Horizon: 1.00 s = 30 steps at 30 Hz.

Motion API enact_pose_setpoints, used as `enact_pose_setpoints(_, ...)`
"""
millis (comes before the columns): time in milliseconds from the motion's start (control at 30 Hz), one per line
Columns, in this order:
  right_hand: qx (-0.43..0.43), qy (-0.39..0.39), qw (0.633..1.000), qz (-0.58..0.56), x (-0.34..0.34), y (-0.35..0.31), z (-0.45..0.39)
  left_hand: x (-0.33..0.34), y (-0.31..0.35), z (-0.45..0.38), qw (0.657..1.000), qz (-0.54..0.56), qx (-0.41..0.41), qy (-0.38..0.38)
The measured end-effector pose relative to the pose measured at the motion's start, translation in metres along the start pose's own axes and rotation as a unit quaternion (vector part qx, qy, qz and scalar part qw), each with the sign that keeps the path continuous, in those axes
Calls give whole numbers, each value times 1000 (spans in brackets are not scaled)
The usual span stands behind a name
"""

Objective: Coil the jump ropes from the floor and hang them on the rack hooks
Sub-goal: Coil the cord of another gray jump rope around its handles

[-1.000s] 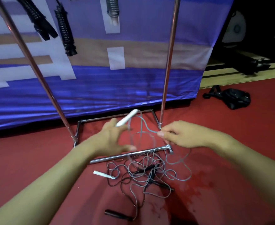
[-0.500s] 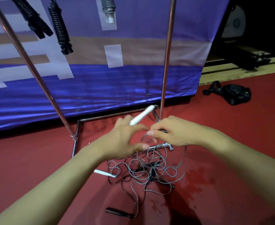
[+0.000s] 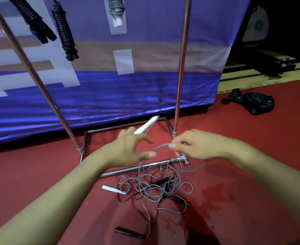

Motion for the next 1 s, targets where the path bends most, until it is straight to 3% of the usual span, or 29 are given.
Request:
enact_pose_setpoints(100, -25, 19, 999, 18, 1, -15, -13, 9, 39, -1, 994, -39, 97, 33)
enact_pose_setpoints(167, -3, 19, 1000, -19, -1, -7, -11, 5, 32, -5, 989, -50, 121, 63)
enact_pose_setpoints(233, 48, -11, 996, -69, -2, 7, -1, -4, 6, -12, 991, -61, 98, 73)
enact_pose_setpoints(333, 128, -116, 983, -62, 3, 30, 17, -11, -40, -21, 985, -158, 24, 57)
enact_pose_setpoints(400, 134, -131, 981, -53, 4, 37, 20, -15, -56, -18, 980, -194, -35, 37)
enact_pose_setpoints(467, 92, -94, 990, -52, 1, 30, 12, -14, -49, -12, 984, -168, -58, 27)
enact_pose_setpoints(533, 32, -31, 998, -42, -3, 13, -3, -13, -22, -6, 997, -68, -43, 17)
enact_pose_setpoints(667, -28, 79, 996, 20, -10, -8, -21, 3, 34, -1, 997, 23, 71, 29)
enact_pose_setpoints(733, -7, 51, 999, -8, -7, -7, -17, -1, 32, -5, 993, -2, 102, 61)
enact_pose_setpoints(833, 123, -129, 981, -74, 13, 13, 7, -25, -1, -8, 975, -99, 123, 156)
enact_pose_setpoints(900, 177, -190, 962, -81, 20, 28, 26, -38, -40, -11, 968, -154, 84, 182)
enact_pose_setpoints(1000, 121, -84, 979, -141, 5, 27, 31, -27, -76, -3, 976, -194, -71, 69)
Point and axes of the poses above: each hand's wrist, its own z-axis away from the middle knuckle, its own x-axis out of the palm, y = z × x, the point moved 6 cm from there along -z, towards the middle knuckle, and after that the axes turned 11 degrees about -x, right-handed, at the moved point
